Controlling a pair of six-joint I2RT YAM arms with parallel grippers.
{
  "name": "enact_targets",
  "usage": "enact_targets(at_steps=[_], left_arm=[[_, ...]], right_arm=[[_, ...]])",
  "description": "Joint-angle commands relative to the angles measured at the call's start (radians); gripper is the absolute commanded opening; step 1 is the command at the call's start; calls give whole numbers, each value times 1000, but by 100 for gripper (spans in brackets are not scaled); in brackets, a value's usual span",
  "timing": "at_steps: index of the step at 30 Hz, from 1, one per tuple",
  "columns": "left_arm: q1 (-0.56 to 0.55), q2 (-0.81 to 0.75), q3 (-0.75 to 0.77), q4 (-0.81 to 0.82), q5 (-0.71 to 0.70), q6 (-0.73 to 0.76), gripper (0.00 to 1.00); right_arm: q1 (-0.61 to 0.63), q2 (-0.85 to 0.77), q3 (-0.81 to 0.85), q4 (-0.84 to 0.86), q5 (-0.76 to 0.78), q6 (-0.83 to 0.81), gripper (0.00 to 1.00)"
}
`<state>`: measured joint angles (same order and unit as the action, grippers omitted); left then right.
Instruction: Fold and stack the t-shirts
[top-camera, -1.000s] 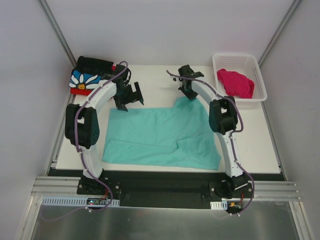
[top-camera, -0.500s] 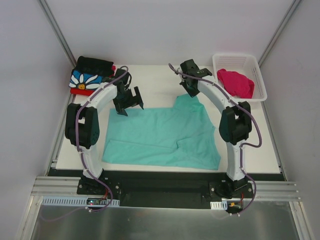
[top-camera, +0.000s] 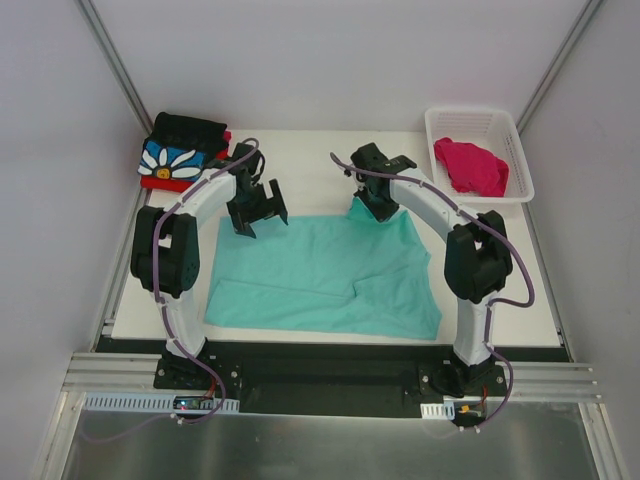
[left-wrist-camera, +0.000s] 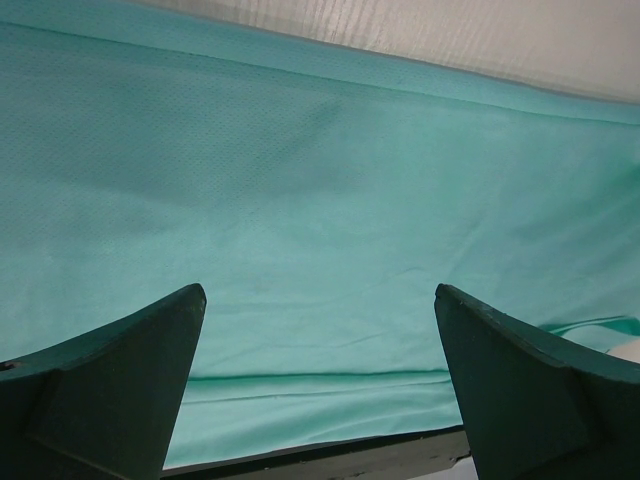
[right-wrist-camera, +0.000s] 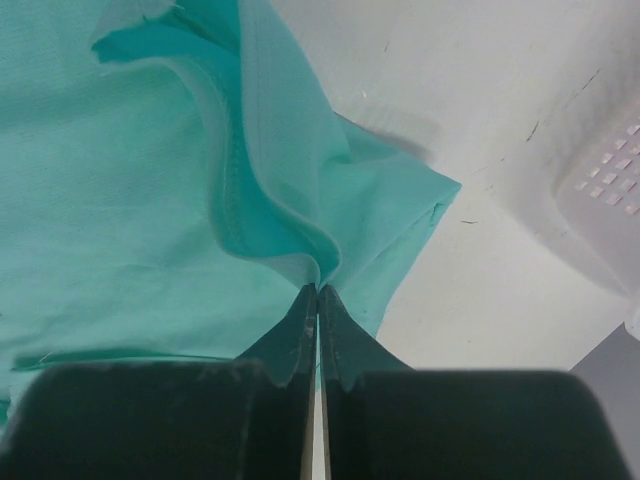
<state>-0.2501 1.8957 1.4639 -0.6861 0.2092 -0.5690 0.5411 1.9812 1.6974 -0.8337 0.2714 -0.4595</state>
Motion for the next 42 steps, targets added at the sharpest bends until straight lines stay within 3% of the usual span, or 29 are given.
enact_targets(at_steps=[1,6,8,17,27,30,31,34,42], left_arm=[[-9,-41,-7,-4,6,-14,99],[-9,-43,4,2,10,-20,99],[-9,-40,9,2,12,-19,99],[-9,-44,4,2,10,-17,99],[-9,-46,3,2,13,-19,99],[-9,-53,-2,2,10,-14,99],[-9,-53,-2,2,10,-14,99],[-9,-55,-5,0,16,-15,99],[-9,-61,-7,3,19,-25,99]], right_arm=[[6,-67,-1,-57,-23,51,1],[10,-47,-7,-73,-32,81,2],[8,-53,-1,-61,-35,90,16],[10,-24,100,-90,-38,81,21],[13,4,143,-97,-29,67,18],[13,16,156,-102,-21,64,11],[13,21,163,-102,-21,64,2],[17,19,160,-114,-31,74,1],[95,-97,-60,-97,-69,127,1]])
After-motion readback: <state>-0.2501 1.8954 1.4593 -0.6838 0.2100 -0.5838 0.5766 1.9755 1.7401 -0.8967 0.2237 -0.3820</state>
